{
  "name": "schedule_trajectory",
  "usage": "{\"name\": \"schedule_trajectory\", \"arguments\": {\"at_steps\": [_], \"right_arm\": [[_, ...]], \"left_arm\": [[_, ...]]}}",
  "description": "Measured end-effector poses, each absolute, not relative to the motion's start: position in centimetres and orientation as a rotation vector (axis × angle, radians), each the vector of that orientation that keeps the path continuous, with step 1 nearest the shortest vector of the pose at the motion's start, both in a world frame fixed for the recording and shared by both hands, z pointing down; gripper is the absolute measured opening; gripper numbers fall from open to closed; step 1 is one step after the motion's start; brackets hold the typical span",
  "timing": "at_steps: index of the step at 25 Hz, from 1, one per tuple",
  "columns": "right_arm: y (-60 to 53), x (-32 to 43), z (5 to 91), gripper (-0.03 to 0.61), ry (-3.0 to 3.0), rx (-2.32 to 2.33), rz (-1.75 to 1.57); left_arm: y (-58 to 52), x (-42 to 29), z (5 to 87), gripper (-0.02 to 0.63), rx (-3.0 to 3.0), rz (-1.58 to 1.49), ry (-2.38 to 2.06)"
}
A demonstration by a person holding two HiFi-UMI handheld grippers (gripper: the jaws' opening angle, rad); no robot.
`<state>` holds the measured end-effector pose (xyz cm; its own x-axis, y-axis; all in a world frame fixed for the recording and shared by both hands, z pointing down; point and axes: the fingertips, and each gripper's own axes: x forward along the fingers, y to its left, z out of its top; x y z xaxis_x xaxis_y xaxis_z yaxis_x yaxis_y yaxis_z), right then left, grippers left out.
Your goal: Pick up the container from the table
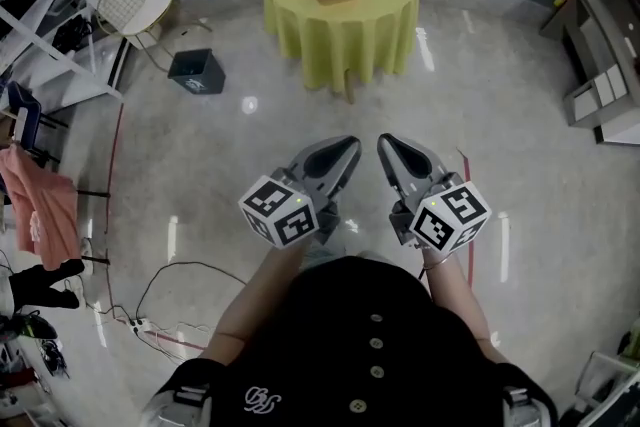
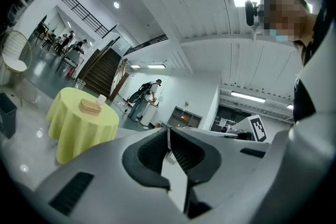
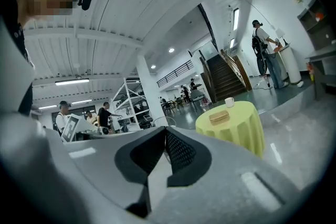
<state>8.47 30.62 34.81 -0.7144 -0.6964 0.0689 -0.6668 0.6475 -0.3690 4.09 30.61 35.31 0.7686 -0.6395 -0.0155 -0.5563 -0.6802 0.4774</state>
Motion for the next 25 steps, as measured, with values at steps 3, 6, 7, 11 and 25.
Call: {"name": "schedule_trajectory", "arguments": {"at_steps": [3, 6, 7, 11, 25], "right_arm": [[26.3, 7.4, 34.8, 0.002, 2.765, -1.192, -0.582], [22.1, 6.8, 34.3, 0.002, 2.737, -1.229, -0.583], [20.8, 6.5, 34.2, 0.002, 2.734, -1.241, -0.578], [16.3, 4.8, 34.1, 0.002, 2.732, -1.273, -0.556], [8.7, 3.1, 35.2, 0.003, 2.757, -1.308, -0.59]], "left_arm": [[26.2, 2.3, 35.1, 0.025, 2.505, -0.246, -0.898], [22.1, 1.0, 34.7, 0.025, 2.508, -0.246, -0.878], [20.8, 0.6, 34.5, 0.025, 2.512, -0.247, -0.874], [16.2, -0.9, 34.4, 0.025, 2.525, -0.25, -0.859], [7.9, -1.4, 36.1, 0.025, 2.462, -0.245, -0.834]]}}
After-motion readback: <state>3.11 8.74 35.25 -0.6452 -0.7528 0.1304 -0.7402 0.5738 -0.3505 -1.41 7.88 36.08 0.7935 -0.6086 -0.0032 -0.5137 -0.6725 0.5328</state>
